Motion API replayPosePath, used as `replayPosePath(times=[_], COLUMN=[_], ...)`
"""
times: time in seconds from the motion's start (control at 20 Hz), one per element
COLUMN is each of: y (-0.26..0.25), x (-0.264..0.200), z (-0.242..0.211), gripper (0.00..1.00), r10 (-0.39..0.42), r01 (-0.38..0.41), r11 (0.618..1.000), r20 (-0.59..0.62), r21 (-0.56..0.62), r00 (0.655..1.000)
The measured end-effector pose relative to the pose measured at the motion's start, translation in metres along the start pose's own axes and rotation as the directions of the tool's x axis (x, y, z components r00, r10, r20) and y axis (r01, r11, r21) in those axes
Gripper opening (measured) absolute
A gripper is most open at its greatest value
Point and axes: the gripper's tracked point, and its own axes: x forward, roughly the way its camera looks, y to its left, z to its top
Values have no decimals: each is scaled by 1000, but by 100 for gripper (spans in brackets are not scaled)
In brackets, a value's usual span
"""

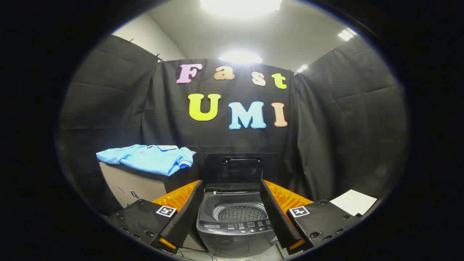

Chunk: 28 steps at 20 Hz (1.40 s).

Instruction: Put the clothes into the washing machine and then close the washing machine lid.

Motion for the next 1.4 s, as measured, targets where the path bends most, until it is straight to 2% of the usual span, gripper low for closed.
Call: replayPosePath(times=[0.85, 1.4], y=[-3, 25], x=[1, 24], z=[9, 38], gripper=[97, 97], r10=[2, 77], r01=[-2, -77], r11=[1000, 997], r20=[9, 20], r21=[-4, -1], r00=[1000, 997])
